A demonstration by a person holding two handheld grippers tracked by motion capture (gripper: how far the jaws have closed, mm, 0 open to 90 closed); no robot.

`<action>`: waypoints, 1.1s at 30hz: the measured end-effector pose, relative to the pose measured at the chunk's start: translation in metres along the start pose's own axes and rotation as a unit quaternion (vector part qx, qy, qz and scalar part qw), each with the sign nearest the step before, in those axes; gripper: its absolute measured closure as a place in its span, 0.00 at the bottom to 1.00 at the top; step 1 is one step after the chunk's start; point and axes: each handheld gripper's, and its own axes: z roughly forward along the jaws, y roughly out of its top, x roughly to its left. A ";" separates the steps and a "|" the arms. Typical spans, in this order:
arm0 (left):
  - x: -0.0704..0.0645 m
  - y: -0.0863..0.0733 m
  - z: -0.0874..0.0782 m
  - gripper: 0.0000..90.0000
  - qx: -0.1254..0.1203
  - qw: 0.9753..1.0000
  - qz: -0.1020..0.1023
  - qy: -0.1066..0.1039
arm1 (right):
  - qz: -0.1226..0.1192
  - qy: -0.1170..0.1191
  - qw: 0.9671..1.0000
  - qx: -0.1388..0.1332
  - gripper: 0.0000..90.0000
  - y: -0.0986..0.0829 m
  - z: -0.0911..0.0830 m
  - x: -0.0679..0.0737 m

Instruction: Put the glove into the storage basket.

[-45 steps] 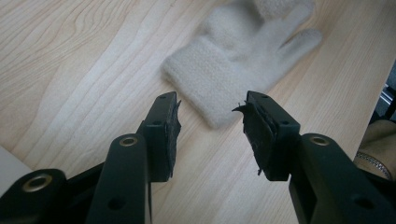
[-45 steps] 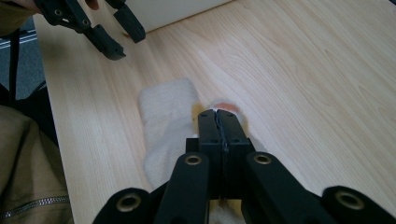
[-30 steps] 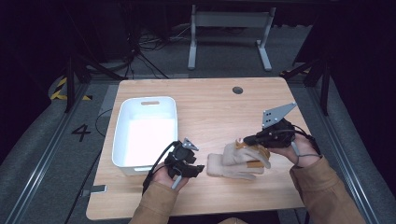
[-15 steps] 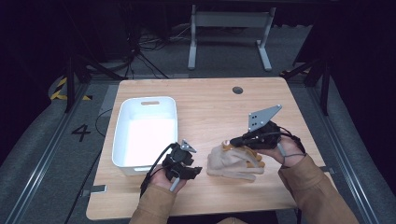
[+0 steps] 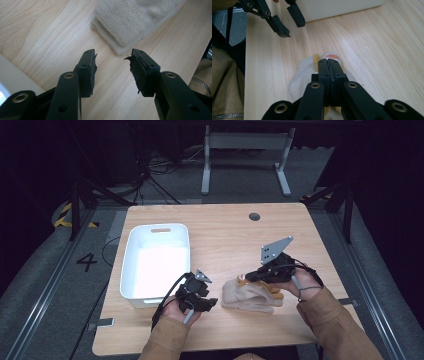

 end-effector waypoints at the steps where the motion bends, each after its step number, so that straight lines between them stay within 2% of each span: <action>1: 0.000 0.001 0.000 0.62 0.000 1.000 0.001 0.001 | 0.004 0.001 1.000 0.004 1.00 -0.001 0.000 0.001; 7: -0.002 0.005 0.004 0.62 0.003 1.000 0.010 -0.006 | 0.005 -0.003 1.000 0.026 1.00 -0.006 0.002 0.005; 17: -0.005 0.013 0.009 0.62 0.005 1.000 0.019 -0.015 | 0.024 -0.008 0.998 0.054 1.00 -0.018 0.003 0.004; 33: -0.010 0.023 0.018 0.60 0.013 0.999 0.038 -0.031 | 0.037 -0.006 0.993 0.110 0.98 -0.034 0.025 0.009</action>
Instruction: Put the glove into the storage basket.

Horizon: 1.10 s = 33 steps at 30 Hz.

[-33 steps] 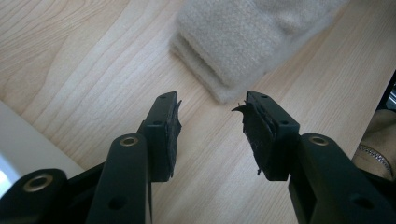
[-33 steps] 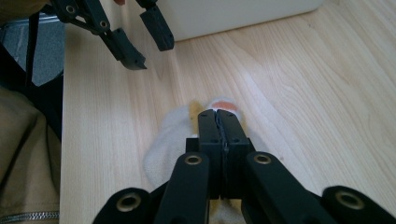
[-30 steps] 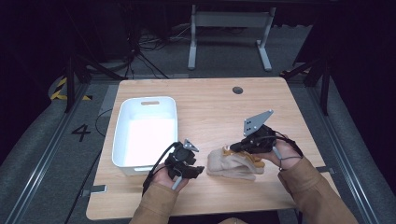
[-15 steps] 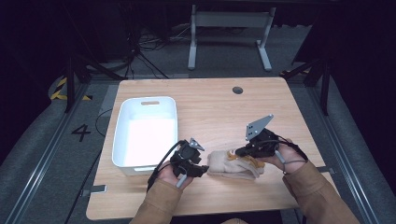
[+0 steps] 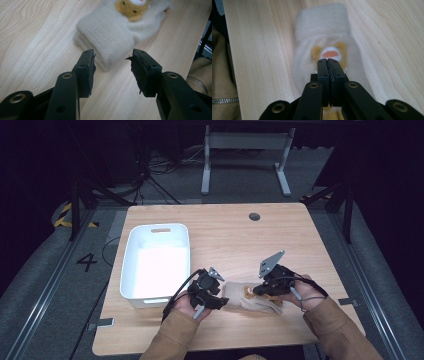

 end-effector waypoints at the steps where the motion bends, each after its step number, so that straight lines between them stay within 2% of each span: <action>1: 0.000 0.001 0.001 0.59 0.000 1.000 0.001 -0.002 | 0.001 0.002 1.000 0.004 0.95 -0.001 0.001 0.000; 2: -0.001 0.001 0.001 0.59 0.000 1.000 0.004 -0.004 | 0.002 0.000 1.000 0.004 0.89 -0.002 0.002 0.000; 3: -0.001 0.002 0.002 0.58 0.001 1.000 0.007 -0.005 | 0.006 0.003 1.000 0.005 0.79 -0.002 0.003 0.000; 6: -0.001 0.004 0.003 0.56 0.002 1.000 0.009 -0.012 | 0.007 -0.002 1.000 0.001 0.68 -0.003 0.000 0.002; 12: -0.003 0.008 0.002 0.47 -0.004 1.000 0.013 -0.011 | 0.024 -0.012 0.999 -0.041 0.64 -0.008 -0.017 0.002; 14: -0.004 0.009 0.002 0.44 -0.010 1.000 0.017 -0.006 | 0.031 -0.019 0.998 -0.057 0.63 -0.009 -0.023 0.001; 19: -0.004 0.012 0.002 0.39 -0.018 0.999 0.024 -0.014 | 0.052 -0.037 0.993 -0.099 0.61 -0.016 -0.041 0.000; 22: -0.004 0.014 0.003 0.35 -0.021 0.999 0.029 -0.021 | 0.074 -0.056 0.987 -0.128 0.57 -0.023 -0.054 -0.001; 23: -0.005 0.015 0.003 0.34 -0.021 0.999 0.028 -0.022 | 0.083 -0.069 0.984 -0.140 0.56 -0.025 -0.059 -0.002; 26: -0.005 0.018 0.005 0.31 -0.021 0.999 0.030 -0.026 | 0.097 -0.087 0.978 -0.161 0.55 -0.032 -0.068 -0.003; 29: -0.006 0.020 0.007 0.29 -0.023 0.999 0.034 -0.024 | 0.117 -0.108 0.970 -0.184 0.53 -0.040 -0.076 -0.005; 31: -0.006 0.022 0.008 0.29 -0.024 0.999 0.036 -0.024 | 0.135 -0.126 0.963 -0.197 0.51 -0.047 -0.081 -0.007; 33: -0.007 0.023 0.008 0.28 -0.024 0.999 0.038 -0.026 | 0.153 -0.135 0.958 -0.203 0.51 -0.054 -0.084 -0.011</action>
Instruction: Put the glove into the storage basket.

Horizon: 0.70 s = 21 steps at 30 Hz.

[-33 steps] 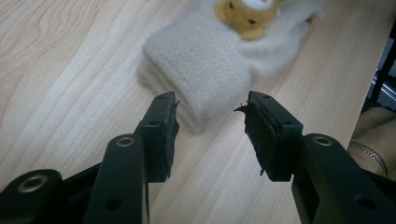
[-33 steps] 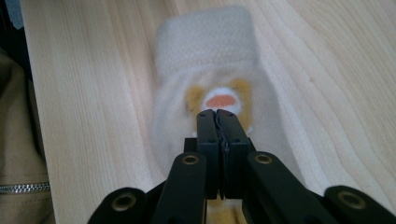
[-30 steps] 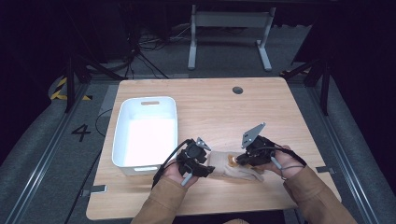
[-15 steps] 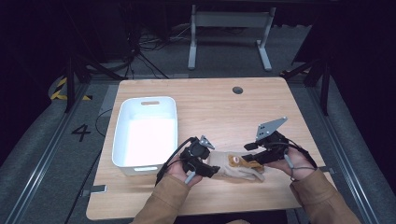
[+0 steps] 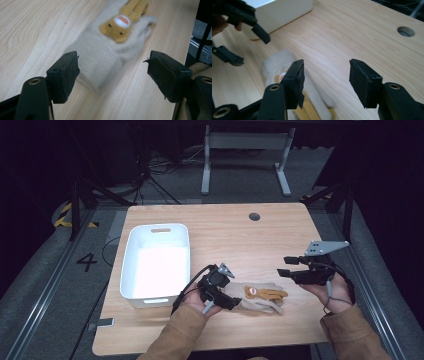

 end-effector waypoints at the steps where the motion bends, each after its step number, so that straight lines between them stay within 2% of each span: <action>1: 0.000 0.001 0.000 0.28 0.000 1.000 0.002 -0.001 | 0.008 -0.009 1.000 -0.002 0.51 -0.002 -0.002 -0.002; 8: 0.000 0.003 0.001 0.24 -0.004 1.000 0.004 0.001 | 0.044 -0.060 0.997 0.003 0.49 -0.013 -0.011 -0.021; 15: 0.001 0.004 0.004 0.20 -0.010 1.000 0.001 0.002 | 0.077 -0.091 0.993 -0.011 0.48 -0.025 -0.016 -0.037; 19: 0.001 0.004 0.005 0.19 -0.013 1.000 0.001 0.000 | 0.098 -0.119 0.988 -0.021 0.47 -0.036 -0.018 -0.048; 21: 0.001 0.005 0.005 0.18 -0.017 1.000 -0.001 -0.001 | 0.111 -0.126 0.986 -0.022 0.46 -0.042 -0.018 -0.054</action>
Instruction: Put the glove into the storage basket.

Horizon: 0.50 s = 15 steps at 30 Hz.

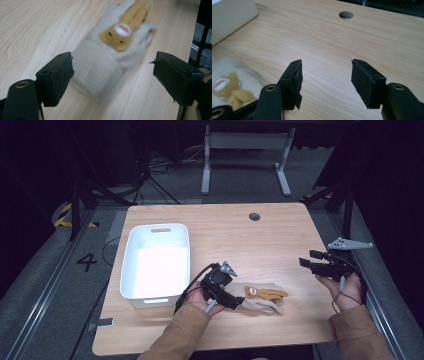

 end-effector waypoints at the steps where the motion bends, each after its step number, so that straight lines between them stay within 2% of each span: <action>1: 0.000 0.000 0.000 0.18 0.000 1.000 0.000 0.001 | 0.007 -0.002 1.000 0.003 0.46 -0.002 0.001 -0.003; 6: 0.002 0.000 0.003 0.15 0.000 1.000 -0.003 0.003 | 0.020 -0.015 1.000 0.015 0.45 -0.011 0.008 -0.016; 8: 0.002 0.000 0.003 0.13 -0.002 1.000 -0.005 0.006 | 0.018 -0.019 0.999 0.020 0.45 -0.014 0.009 -0.017; 15: 0.003 0.001 0.005 0.07 -0.020 1.000 -0.001 -0.003 | 0.023 -0.020 0.999 0.019 0.44 -0.018 0.009 -0.021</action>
